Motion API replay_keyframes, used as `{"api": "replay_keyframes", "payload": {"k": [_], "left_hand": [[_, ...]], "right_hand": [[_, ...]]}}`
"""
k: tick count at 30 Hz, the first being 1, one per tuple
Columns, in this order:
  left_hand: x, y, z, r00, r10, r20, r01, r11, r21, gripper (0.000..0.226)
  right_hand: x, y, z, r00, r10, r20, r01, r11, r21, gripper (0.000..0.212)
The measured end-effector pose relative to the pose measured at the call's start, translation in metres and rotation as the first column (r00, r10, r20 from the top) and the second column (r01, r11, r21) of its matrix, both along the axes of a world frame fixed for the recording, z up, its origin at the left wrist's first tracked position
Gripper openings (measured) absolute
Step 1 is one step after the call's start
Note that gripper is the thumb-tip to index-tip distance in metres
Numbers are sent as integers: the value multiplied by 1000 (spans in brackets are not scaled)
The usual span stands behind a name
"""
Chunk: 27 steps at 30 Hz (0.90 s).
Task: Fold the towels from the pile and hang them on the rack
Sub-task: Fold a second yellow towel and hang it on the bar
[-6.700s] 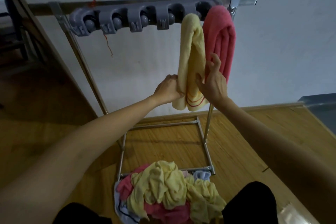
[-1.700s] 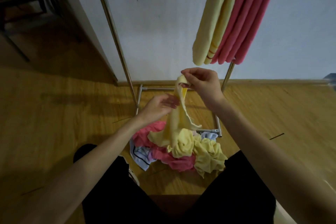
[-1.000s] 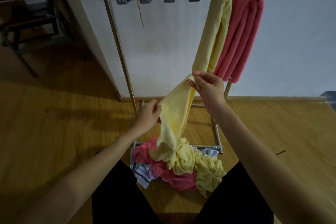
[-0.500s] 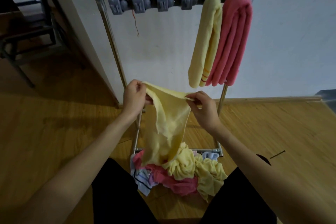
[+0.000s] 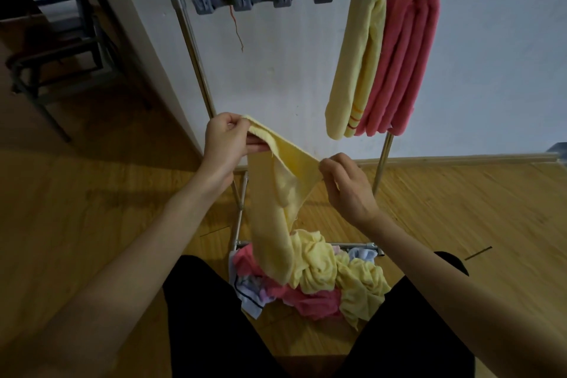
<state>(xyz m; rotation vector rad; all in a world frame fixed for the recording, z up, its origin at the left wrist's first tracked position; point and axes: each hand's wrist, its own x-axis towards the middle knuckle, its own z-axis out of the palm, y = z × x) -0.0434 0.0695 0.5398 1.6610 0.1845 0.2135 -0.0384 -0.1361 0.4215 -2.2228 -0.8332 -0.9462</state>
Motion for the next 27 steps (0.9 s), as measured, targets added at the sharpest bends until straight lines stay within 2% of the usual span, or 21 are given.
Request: {"api": "replay_keyframes", "payload": {"k": [2,5,10,15,18,23,27], "left_hand": [[-1,1,5,1000,-14,-2,14,1000,-5,20],[-4,-1,10,999,-36,-10,36,999,-1,22],[-6,-6,13,999,-51,-17,51,999,16,21],[-5,-8,12,999,-32,-20,32,999,5,21],[-5,-10,11,999,-32,-14,32,999,1,21],[-3,-8,9,1000,-18,-11,18,1000,-7,21],[2,4,6,1000,19,-21,-18,997,76,18]], "right_hand": [[1,0,2,1000,16,21,-14,993,-121,18],[5,2,3,994,105,-27,-108,979,-175,17],[1,5,10,956,203,-211,-233,964,-130,16],[-8,4,12,906,233,-353,-274,959,-70,27],[-11,7,12,911,237,-337,-270,961,-54,22],[-10,14,11,959,187,-213,-204,977,-59,21],[-5,6,17,952,175,-251,-190,981,-38,15]]}}
